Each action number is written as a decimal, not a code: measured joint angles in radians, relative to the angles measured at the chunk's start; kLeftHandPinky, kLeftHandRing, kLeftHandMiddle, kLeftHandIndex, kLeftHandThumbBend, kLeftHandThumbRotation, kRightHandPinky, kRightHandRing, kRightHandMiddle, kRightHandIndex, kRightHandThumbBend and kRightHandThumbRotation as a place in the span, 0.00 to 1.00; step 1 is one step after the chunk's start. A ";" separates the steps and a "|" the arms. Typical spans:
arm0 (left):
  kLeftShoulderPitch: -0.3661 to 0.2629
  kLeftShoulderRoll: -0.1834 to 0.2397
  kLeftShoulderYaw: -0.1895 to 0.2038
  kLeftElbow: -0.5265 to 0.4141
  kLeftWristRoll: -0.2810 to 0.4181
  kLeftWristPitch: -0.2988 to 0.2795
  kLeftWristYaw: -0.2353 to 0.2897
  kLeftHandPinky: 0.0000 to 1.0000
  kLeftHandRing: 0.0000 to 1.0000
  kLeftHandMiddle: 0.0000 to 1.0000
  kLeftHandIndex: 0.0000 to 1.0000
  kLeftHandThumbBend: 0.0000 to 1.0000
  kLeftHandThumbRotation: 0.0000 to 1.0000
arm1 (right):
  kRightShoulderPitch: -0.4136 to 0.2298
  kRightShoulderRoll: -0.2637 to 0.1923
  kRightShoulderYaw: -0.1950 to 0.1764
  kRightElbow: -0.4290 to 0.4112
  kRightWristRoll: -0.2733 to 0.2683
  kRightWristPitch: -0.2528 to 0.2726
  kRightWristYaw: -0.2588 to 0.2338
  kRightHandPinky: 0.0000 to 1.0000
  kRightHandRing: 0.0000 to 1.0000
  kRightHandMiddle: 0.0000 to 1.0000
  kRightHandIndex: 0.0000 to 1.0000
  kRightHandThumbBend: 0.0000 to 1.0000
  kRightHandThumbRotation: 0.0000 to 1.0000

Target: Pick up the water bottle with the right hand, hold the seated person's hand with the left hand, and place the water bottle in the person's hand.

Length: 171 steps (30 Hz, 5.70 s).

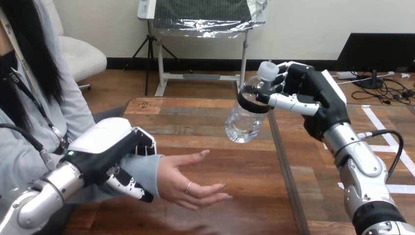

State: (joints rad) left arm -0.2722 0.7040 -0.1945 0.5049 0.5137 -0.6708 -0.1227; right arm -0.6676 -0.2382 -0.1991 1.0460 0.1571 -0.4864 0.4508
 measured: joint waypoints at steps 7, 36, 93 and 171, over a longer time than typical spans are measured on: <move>0.000 0.000 0.007 -0.020 -0.009 0.001 -0.008 0.22 0.27 0.34 0.34 0.90 0.00 | 0.000 0.003 0.001 0.021 -0.003 0.000 0.000 0.32 0.40 0.47 0.47 0.68 0.00; -0.004 0.000 0.017 -0.088 -0.011 0.040 -0.026 0.23 0.28 0.36 0.36 0.90 0.00 | 0.004 0.056 0.010 0.063 -0.016 -0.008 0.062 0.34 0.39 0.45 0.46 0.70 0.00; -0.003 -0.016 0.017 -0.164 -0.043 0.101 -0.065 0.23 0.28 0.36 0.36 0.93 0.00 | 0.150 0.161 0.080 0.066 -0.043 -0.020 0.082 0.29 0.36 0.44 0.46 0.70 0.00; 0.005 -0.042 0.017 -0.158 -0.036 0.102 -0.020 0.23 0.28 0.35 0.36 0.93 0.00 | 0.177 0.160 0.079 0.024 -0.033 -0.007 0.088 0.30 0.37 0.44 0.46 0.69 0.00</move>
State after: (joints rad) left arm -0.2675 0.6615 -0.1779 0.3465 0.4775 -0.5684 -0.1428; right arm -0.4904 -0.0778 -0.1197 1.0701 0.1239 -0.4930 0.5390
